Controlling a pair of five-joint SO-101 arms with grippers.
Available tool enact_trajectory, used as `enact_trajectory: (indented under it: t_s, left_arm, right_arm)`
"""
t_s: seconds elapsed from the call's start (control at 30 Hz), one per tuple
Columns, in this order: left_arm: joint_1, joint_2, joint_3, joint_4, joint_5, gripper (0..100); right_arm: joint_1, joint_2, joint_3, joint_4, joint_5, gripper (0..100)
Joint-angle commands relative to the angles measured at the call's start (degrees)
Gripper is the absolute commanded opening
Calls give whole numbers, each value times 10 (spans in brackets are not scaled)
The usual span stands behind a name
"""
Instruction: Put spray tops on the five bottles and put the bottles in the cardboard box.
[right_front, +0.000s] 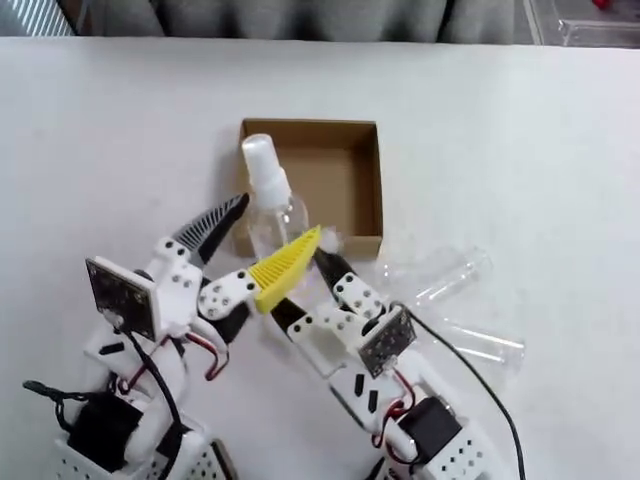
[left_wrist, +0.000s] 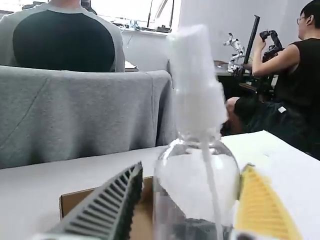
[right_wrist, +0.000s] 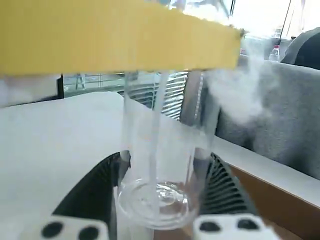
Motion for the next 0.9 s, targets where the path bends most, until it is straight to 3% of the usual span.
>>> enact_trajectory:
  t_s: [0.0, 0.3, 0.4, 0.53, 0.87]
  left_arm:
    - [10, 10, -33, -19, 4, 200]
    - [9, 10, -9, -35, 4, 238]
    - [9, 10, -13, -39, 6, 177]
    - [9, 10, -13, -39, 6, 21]
    - [9, 9, -13, -39, 8, 20]
  right_arm:
    - [7, -7, 9, -12, 7, 16]
    - [7, -7, 9, -11, 7, 16]
    - [7, -7, 9, -11, 7, 16]
    - [7, -7, 9, -11, 7, 16]
    - [8, -7, 9, 8, 7, 16]
